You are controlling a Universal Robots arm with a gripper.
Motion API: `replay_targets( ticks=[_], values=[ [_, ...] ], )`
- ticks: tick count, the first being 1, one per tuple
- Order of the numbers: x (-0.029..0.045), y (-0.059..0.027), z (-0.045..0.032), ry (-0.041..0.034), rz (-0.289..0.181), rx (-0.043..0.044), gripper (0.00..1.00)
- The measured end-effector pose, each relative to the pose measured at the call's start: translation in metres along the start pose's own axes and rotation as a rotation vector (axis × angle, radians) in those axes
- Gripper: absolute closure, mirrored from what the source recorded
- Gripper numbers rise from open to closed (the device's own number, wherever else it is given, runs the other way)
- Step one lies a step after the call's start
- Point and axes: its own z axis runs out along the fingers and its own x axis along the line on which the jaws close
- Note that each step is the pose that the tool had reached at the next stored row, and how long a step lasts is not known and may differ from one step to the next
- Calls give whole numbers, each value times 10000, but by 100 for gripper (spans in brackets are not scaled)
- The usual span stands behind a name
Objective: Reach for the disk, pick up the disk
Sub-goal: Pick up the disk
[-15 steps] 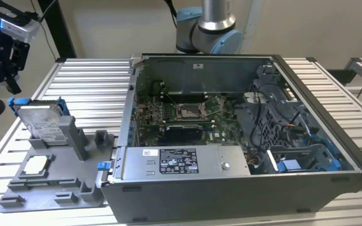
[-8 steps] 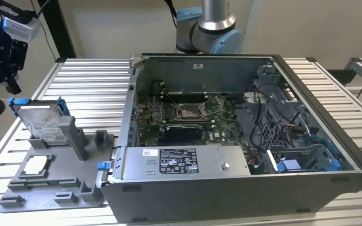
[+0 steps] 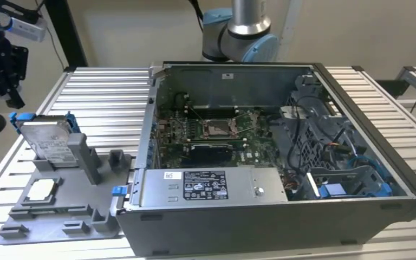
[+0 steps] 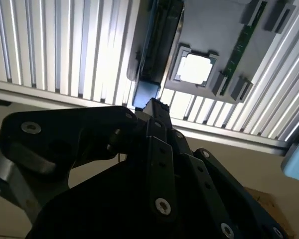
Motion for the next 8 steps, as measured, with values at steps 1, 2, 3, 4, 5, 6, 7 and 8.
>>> replay_targets(
  ticks=[1, 2, 3, 4, 5, 6, 7, 8],
  values=[
    [0, 0, 0, 5, -179, 7, 100],
    [0, 0, 1, 9, -375, 16, 100],
    [0, 0, 2, 11, -539, 27, 100],
    [0, 0, 4, 13, -724, 43, 100],
    [0, -1, 5, 13, -910, 60, 100],
    [0, 0, 6, 15, -1089, 76, 100],
    [0, 0, 7, 17, -1280, 94, 100],
    [0, 0, 8, 18, -1455, 113, 100]
  ],
)
